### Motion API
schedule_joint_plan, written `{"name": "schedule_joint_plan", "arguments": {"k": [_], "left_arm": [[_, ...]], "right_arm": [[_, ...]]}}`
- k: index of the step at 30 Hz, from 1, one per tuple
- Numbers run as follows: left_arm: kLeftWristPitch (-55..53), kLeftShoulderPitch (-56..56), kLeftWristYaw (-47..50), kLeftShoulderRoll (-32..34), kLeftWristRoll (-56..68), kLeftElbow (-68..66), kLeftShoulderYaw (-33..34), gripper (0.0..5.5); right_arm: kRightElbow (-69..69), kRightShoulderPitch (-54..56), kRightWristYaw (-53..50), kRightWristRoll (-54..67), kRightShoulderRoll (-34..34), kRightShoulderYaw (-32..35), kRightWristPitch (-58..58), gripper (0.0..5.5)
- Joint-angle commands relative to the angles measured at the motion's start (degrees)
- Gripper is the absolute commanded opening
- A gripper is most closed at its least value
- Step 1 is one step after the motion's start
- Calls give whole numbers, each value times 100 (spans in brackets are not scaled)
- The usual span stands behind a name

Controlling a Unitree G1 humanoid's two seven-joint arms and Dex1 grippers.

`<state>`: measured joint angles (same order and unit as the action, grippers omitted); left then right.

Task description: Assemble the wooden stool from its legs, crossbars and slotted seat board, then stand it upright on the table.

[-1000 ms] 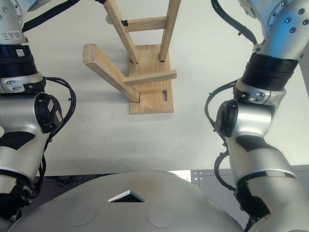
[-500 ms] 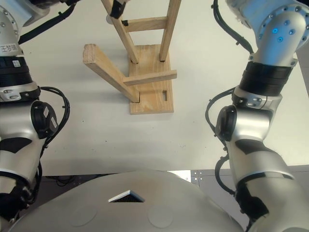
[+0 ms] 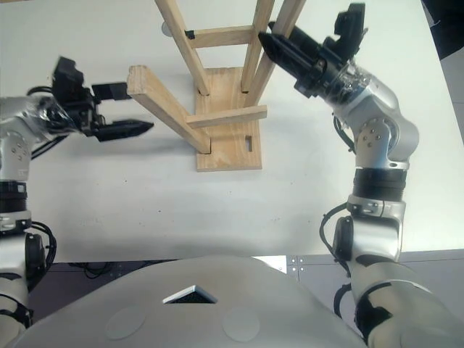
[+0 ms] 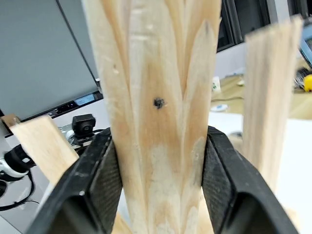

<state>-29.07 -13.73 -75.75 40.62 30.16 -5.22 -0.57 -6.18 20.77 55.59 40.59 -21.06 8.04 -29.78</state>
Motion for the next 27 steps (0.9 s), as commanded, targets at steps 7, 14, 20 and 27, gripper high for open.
{"name": "schedule_joint_plan", "arguments": {"k": [7,14,20,27], "left_arm": [[407,-76,565,-925,-74,596,-418,502],[359,-263,660,-1081,33,552,-414,441],[191,-243,569,-1050,147,625,-406,344],[169,-231,566,-1031,134,641,-398,252]], "right_arm": [[74,-469,349,-299,-166,-137,129,205],[188,-515,305,-235,23,-227,64,205],[178,-507,265,-229,115,-269,89,205],[153,-477,230,-243,225,-399,130,205]]}}
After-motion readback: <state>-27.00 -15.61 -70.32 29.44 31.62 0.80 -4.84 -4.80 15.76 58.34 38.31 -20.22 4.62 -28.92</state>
